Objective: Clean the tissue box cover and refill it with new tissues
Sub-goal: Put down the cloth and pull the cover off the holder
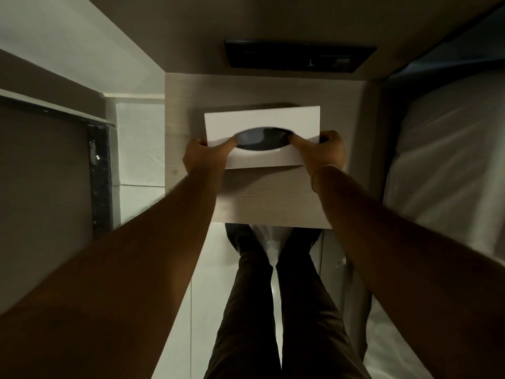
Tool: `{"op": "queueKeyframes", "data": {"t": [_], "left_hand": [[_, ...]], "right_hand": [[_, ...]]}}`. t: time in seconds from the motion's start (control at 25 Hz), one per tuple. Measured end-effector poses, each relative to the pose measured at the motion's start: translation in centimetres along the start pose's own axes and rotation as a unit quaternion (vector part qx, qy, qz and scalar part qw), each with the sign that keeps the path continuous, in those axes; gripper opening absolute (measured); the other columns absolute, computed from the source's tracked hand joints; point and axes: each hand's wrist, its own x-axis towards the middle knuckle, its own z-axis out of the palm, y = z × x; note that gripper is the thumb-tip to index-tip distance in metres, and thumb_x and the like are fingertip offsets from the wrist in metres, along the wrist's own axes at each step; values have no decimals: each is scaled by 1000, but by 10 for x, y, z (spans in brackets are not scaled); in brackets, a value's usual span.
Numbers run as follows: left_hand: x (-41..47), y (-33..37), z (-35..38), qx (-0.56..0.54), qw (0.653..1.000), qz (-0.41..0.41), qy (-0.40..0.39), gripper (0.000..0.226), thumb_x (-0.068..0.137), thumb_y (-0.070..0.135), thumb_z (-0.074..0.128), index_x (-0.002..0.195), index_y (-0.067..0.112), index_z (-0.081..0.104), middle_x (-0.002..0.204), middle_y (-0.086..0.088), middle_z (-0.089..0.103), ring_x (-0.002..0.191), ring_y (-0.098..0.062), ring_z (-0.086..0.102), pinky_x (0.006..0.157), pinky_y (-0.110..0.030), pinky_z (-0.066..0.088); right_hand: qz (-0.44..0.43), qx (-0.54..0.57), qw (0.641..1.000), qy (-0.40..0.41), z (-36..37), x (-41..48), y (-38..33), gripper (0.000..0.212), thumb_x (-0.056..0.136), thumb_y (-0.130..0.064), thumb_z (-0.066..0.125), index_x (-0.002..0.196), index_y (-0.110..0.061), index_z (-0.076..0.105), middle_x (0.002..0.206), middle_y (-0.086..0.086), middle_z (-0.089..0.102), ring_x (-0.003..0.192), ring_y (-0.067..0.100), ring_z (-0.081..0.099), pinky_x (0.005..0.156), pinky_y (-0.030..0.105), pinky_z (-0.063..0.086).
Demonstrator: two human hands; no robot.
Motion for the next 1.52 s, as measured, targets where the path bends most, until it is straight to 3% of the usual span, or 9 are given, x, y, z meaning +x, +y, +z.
{"op": "queueKeyframes", "data": {"t": [0.2, 0.32, 0.4, 0.6, 0.76, 0.96, 1.16, 1.28, 1.52], "left_hand": [[2, -1, -4, 20, 1000, 5, 6, 73, 66, 65, 92, 120, 23, 66, 103, 9, 64, 74, -9, 59, 51, -18, 41], [5, 1, -3, 41, 999, 6, -1, 68, 67, 64, 91, 115, 25, 63, 106, 8, 63, 88, -14, 64, 57, -21, 45], [5, 2, -3, 46, 999, -3, 2, 67, 67, 63, 92, 115, 25, 63, 104, 8, 61, 87, -12, 61, 56, -22, 43], [-5, -5, 7, -66, 997, -44, 16, 67, 69, 52, 95, 119, 27, 57, 93, 15, 53, 87, -12, 59, 56, -21, 45], [-13, -9, 9, -101, 994, -39, 12, 77, 68, 54, 95, 126, 26, 54, 96, 15, 53, 79, -9, 58, 52, -17, 44], [-3, -16, -4, -59, 998, -15, -12, 65, 67, 61, 92, 115, 30, 61, 98, 15, 61, 82, -7, 60, 56, -17, 44], [1, -18, -9, -22, 1000, -3, -5, 71, 64, 66, 91, 117, 28, 64, 102, 11, 65, 83, -10, 61, 61, -20, 47], [0, -20, -11, -4, 1000, 10, -4, 70, 62, 70, 89, 111, 31, 59, 92, 18, 59, 78, -4, 56, 56, -19, 42], [1, -18, -13, 11, 1000, 11, -6, 73, 62, 70, 89, 116, 27, 64, 92, 16, 61, 79, -4, 58, 55, -19, 43]], "right_hand": [[6, -10, 1000, -12, 0, 0, -5, 60, 64, -56, 97, 106, -33, 61, 99, -14, 69, 85, 5, 66, 60, 20, 52], [7, -26, 1000, -16, -2, 1, -1, 60, 65, -58, 95, 107, -31, 62, 97, -15, 68, 83, 3, 64, 57, 20, 48], [13, -38, 999, -18, -1, 0, 1, 63, 65, -60, 95, 109, -28, 64, 97, -13, 68, 83, 4, 64, 57, 20, 48], [24, -44, 999, -19, 6, 0, 3, 63, 66, -58, 94, 112, -25, 65, 98, -11, 68, 82, 3, 62, 56, 20, 47], [28, -36, 999, -22, 8, 0, 4, 63, 67, -55, 95, 113, -22, 67, 102, -8, 70, 82, 2, 61, 57, 19, 47], [25, -44, 999, -11, 10, 0, 6, 62, 65, -59, 95, 108, -25, 67, 96, -13, 69, 81, 1, 62, 57, 18, 46], [13, -62, 998, -21, 5, 1, 7, 60, 61, -64, 94, 101, -32, 63, 89, -19, 65, 77, 0, 61, 55, 17, 44], [15, -66, 997, -30, 3, 2, 6, 61, 61, -63, 95, 103, -31, 65, 91, -18, 67, 77, -1, 62, 53, 16, 44], [28, -58, 997, -37, 0, 6, 8, 64, 62, -61, 95, 108, -28, 67, 94, -15, 69, 80, 2, 63, 55, 18, 46]]}}
